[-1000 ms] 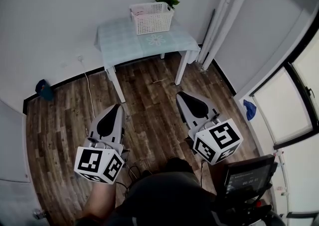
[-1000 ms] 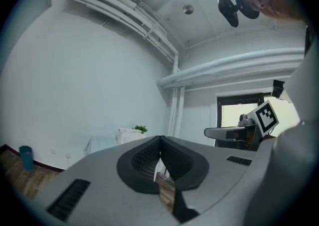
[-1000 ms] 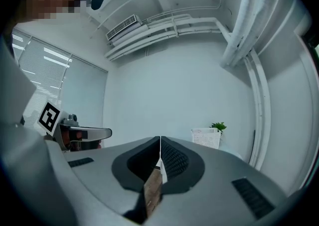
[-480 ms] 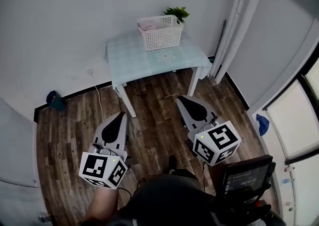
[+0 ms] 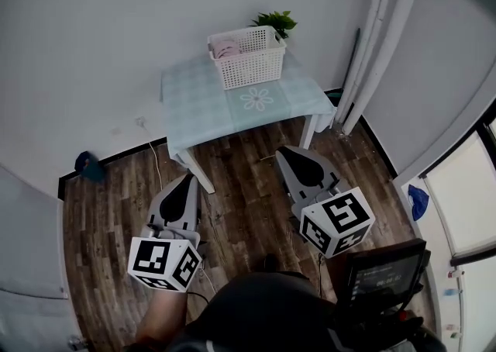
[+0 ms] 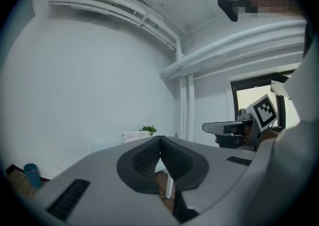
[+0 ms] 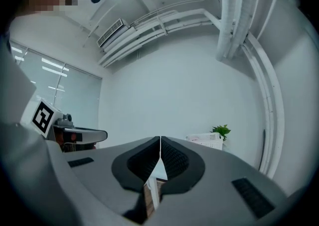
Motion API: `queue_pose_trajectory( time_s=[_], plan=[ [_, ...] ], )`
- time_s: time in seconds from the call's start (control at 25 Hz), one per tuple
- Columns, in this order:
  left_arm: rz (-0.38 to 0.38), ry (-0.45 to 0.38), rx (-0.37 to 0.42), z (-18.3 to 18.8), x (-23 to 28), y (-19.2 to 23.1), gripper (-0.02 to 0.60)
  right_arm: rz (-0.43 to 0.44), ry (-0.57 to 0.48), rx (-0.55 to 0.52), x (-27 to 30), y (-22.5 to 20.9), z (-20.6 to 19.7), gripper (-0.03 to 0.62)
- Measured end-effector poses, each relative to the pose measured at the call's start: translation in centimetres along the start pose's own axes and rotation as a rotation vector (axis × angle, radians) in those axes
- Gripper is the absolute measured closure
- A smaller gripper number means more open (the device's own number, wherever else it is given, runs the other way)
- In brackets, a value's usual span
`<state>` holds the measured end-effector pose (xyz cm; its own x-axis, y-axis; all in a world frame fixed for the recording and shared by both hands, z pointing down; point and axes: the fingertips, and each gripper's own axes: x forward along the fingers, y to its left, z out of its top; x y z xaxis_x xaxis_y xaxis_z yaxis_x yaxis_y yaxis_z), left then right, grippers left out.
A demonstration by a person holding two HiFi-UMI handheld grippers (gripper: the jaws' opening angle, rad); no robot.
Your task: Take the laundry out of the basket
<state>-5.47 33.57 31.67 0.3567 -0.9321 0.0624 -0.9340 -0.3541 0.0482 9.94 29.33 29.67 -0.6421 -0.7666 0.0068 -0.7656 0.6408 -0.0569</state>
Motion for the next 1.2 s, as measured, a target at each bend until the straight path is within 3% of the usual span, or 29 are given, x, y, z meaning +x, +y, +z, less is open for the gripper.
queue_pose_trajectory(
  time_s=[0.12, 0.32, 0.64, 0.88, 1.2],
  plan=[
    [-0.01, 0.022, 0.03, 0.2, 3.3, -0.6, 0.572, 0.013, 0.011, -0.024, 1.1, -2.5, 0.0, 0.576],
    [0.01, 0.088, 0.009, 0.2, 10.3, -0.9, 0.572, 0.01, 0.024, 0.035, 4.1, -9.9, 0.1, 0.576],
    [-0.036, 0.095, 0.002, 0.6, 14.5, -0.6, 0.572, -0.039, -0.005, 0.105, 5.9, -14.2, -0.1, 0.576],
    [-0.058, 0.093, -0.024, -0.1, 18.3, 1.8, 0.572, 0.017, 0.03, 0.025, 9.6, -13.8, -0.4, 0.576],
    [-0.104, 0.035, -0.085, 1.2, 23.0, 6.6, 0.572, -0.078, 0.03, 0.026, 14.6, -16.7, 1.0, 0.576]
  ],
)
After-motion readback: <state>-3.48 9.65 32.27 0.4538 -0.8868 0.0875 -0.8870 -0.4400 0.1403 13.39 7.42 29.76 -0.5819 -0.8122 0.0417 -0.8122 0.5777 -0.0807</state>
